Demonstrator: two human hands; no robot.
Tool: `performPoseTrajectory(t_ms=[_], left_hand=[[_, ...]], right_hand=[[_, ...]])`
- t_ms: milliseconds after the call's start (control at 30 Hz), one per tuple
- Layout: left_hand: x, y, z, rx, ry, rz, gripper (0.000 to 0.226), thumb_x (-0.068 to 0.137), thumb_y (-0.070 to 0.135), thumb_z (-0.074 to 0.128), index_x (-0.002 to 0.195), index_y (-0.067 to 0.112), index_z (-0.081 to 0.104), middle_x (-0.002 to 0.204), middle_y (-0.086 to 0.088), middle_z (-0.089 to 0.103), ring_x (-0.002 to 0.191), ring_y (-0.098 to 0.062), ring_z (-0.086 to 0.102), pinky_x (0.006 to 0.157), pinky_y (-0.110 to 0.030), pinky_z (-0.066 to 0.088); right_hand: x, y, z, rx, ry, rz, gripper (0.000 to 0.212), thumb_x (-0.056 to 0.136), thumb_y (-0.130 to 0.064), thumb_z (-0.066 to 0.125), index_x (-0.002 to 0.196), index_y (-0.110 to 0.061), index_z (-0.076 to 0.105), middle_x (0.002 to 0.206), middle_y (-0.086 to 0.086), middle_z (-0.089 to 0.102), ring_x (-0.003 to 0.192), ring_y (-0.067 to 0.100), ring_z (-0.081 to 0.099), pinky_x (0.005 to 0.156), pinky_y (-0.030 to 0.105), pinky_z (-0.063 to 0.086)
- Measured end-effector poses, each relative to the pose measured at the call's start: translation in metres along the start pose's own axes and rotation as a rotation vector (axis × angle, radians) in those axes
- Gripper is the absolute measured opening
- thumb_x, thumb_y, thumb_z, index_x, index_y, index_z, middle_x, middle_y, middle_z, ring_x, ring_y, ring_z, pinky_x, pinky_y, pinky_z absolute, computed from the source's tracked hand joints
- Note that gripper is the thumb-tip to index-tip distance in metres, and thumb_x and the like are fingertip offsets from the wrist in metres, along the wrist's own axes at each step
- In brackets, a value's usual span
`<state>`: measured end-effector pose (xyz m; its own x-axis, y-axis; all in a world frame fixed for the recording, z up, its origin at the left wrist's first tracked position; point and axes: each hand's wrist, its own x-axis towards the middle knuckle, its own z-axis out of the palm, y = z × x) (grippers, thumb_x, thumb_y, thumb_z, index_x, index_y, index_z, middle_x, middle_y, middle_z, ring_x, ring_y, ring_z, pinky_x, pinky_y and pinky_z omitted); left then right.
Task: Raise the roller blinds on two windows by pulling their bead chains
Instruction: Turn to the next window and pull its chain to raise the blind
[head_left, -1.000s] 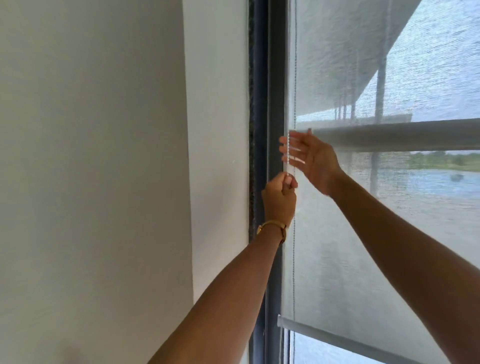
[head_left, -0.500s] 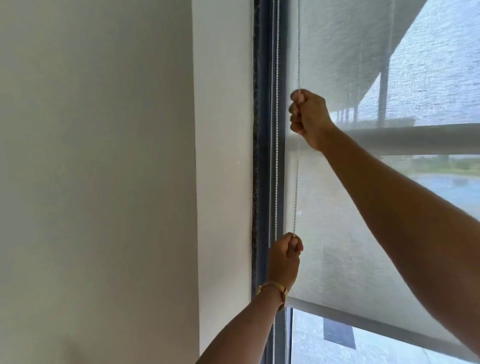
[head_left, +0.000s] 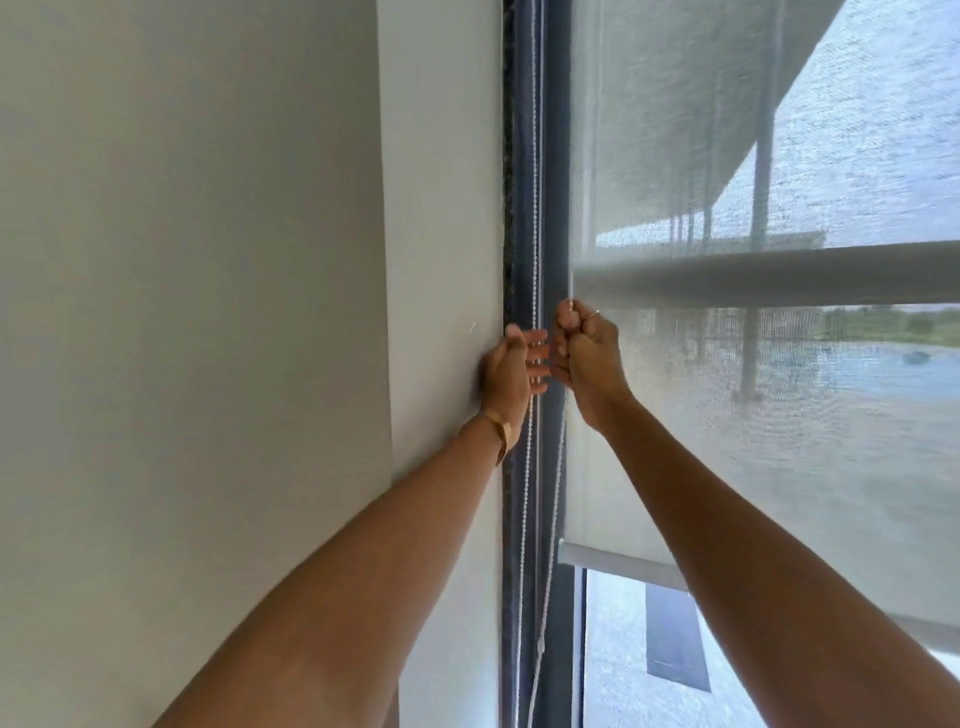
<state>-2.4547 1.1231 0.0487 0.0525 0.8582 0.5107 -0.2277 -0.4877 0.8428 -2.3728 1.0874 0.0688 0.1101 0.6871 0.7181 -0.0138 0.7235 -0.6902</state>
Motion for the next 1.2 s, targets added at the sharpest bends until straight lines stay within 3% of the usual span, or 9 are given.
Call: performPoseTrajectory(t_ms=[133,267,400,567,667,833,967,1067,1200], left_hand=[[0.022,0.049,0.016,0.014,-0.044,0.117,0.054,0.101,0.038,0.022,0.118,0.002,0.058,0.098,-0.010,0.067,0.083,-0.020,0.063,0.074,-0.031,0.050],[0.034,0.090,0.037,-0.049,-0.064,0.149,0.045,0.101,0.034,0.026,0.112,0.006,0.059,0.079,-0.003,0.065,0.059,-0.014,0.062,0.060,-0.028,0.050],[0.037,0.093,0.047,-0.091,0.013,0.129,0.031,0.099,0.021,0.034,0.100,0.009,0.063,0.062,-0.001,0.049,0.040,-0.009,0.040,0.039,-0.018,0.033],[0.031,0.047,0.046,0.102,0.167,0.406,0.032,0.090,0.023,0.036,0.062,0.021,0.052,0.055,0.005,0.043,0.053,-0.010,0.039,0.057,-0.027,0.034],[0.022,0.022,0.039,0.148,0.155,0.409,0.034,0.092,0.016,0.035,0.059,0.021,0.042,0.056,0.004,0.039,0.055,-0.011,0.035,0.058,-0.028,0.031],[0.004,-0.005,0.035,0.151,0.131,0.419,0.033,0.092,0.018,0.032,0.060,0.022,0.040,0.054,0.004,0.033,0.053,-0.014,0.030,0.054,-0.030,0.026],[-0.011,-0.019,0.039,0.158,0.137,0.382,0.035,0.095,0.011,0.035,0.062,0.018,0.043,0.054,0.005,0.036,0.053,-0.010,0.034,0.054,-0.024,0.030],[-0.019,-0.033,0.040,0.089,0.107,0.341,0.034,0.094,0.012,0.038,0.061,0.019,0.045,0.056,0.006,0.041,0.055,-0.009,0.036,0.055,-0.026,0.032],[-0.030,-0.052,0.038,0.079,0.093,0.317,0.035,0.089,0.013,0.037,0.056,0.025,0.038,0.051,0.010,0.032,0.054,-0.014,0.027,0.054,-0.031,0.022]], right_hand=[[-0.022,0.034,0.002,0.030,-0.008,0.071,0.040,0.084,0.011,0.023,0.065,-0.018,0.043,0.051,-0.005,0.037,0.038,0.003,0.029,0.036,0.015,0.022],[-0.045,0.070,-0.006,0.018,-0.003,0.153,0.040,0.078,0.014,0.020,0.067,-0.018,0.040,0.055,-0.002,0.033,0.041,0.005,0.026,0.036,0.018,0.019],[-0.070,0.093,-0.016,-0.012,0.022,0.210,0.032,0.076,0.012,0.024,0.067,-0.016,0.037,0.057,0.000,0.029,0.042,0.004,0.023,0.036,0.017,0.017],[-0.102,0.112,-0.010,-0.055,0.009,0.273,0.028,0.089,0.006,0.030,0.069,-0.011,0.039,0.054,0.000,0.028,0.041,0.006,0.021,0.037,0.017,0.018],[-0.124,0.124,-0.010,0.029,-0.032,0.355,0.027,0.099,-0.006,0.037,0.079,-0.007,0.055,0.057,0.002,0.057,0.039,0.006,0.034,0.039,0.017,0.026],[-0.117,0.115,-0.022,0.148,-0.029,0.490,0.031,0.099,-0.022,0.037,0.107,-0.015,0.066,0.089,-0.001,0.076,0.073,0.017,0.065,0.072,0.033,0.051],[-0.064,0.064,-0.026,0.147,0.039,0.324,0.031,0.099,-0.021,0.033,0.085,-0.015,0.060,0.079,-0.001,0.067,0.075,0.013,0.062,0.069,0.028,0.050],[-0.020,0.022,-0.027,0.029,0.039,0.189,0.037,0.101,-0.026,0.026,0.099,-0.016,0.061,0.100,0.002,0.065,0.092,0.016,0.060,0.076,0.029,0.048],[0.030,-0.034,-0.020,0.005,0.003,0.198,0.040,0.102,-0.030,0.024,0.109,-0.017,0.061,0.111,0.000,0.068,0.105,0.021,0.062,0.088,0.036,0.050]])
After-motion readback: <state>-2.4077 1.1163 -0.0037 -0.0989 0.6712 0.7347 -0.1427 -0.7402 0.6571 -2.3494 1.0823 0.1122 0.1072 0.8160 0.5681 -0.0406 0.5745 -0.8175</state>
